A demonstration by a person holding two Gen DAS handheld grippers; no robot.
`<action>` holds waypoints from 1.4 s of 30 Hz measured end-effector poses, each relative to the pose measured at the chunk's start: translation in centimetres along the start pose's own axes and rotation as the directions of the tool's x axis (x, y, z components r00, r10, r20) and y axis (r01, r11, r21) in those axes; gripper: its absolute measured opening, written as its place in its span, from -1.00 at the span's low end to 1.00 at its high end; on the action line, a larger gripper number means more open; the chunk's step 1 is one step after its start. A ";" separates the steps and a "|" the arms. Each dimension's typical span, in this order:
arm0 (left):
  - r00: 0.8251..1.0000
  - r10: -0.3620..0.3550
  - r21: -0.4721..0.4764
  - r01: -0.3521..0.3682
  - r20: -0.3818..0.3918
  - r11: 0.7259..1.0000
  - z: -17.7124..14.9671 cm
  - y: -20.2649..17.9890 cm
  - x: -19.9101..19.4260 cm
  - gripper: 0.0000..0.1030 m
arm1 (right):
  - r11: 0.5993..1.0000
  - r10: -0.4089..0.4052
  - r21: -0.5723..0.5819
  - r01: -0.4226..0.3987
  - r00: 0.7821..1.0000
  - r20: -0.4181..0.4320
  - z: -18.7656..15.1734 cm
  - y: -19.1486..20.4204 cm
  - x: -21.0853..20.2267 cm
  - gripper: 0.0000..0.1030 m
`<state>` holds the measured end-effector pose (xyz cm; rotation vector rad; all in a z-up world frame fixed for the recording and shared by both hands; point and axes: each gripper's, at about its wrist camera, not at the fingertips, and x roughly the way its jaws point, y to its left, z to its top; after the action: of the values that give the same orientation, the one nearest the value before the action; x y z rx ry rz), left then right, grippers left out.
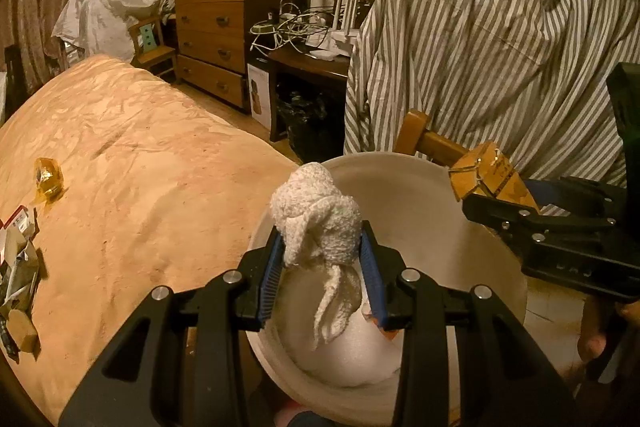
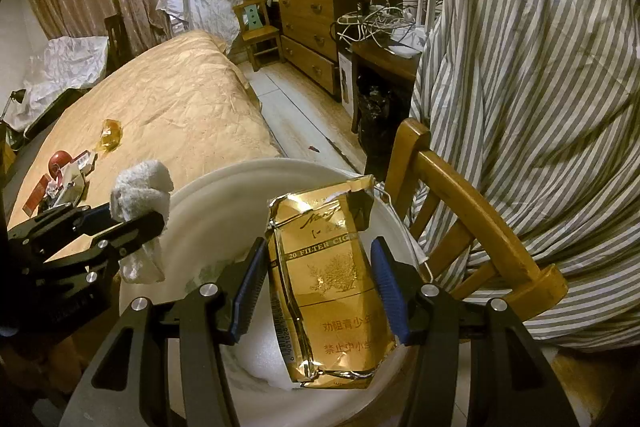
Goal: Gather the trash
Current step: 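Open both tools to drop the towel and gold pack into the bucket, then move both tools back over the remaining trash on the bed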
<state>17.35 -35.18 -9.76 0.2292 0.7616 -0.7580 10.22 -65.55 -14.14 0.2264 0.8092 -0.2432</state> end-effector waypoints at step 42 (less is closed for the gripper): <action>0.970 0.241 -0.195 -0.230 0.034 0.953 -5.4 15.0 -8.4 0.36 | 0.966 0.253 -0.102 -0.237 0.950 0.182 0.0 11.9 -4.4 0.57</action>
<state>20.83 -17.47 -8.87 0.1217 0.7321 -0.4604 10.84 -53.66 -9.62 0.2225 0.5884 0.0025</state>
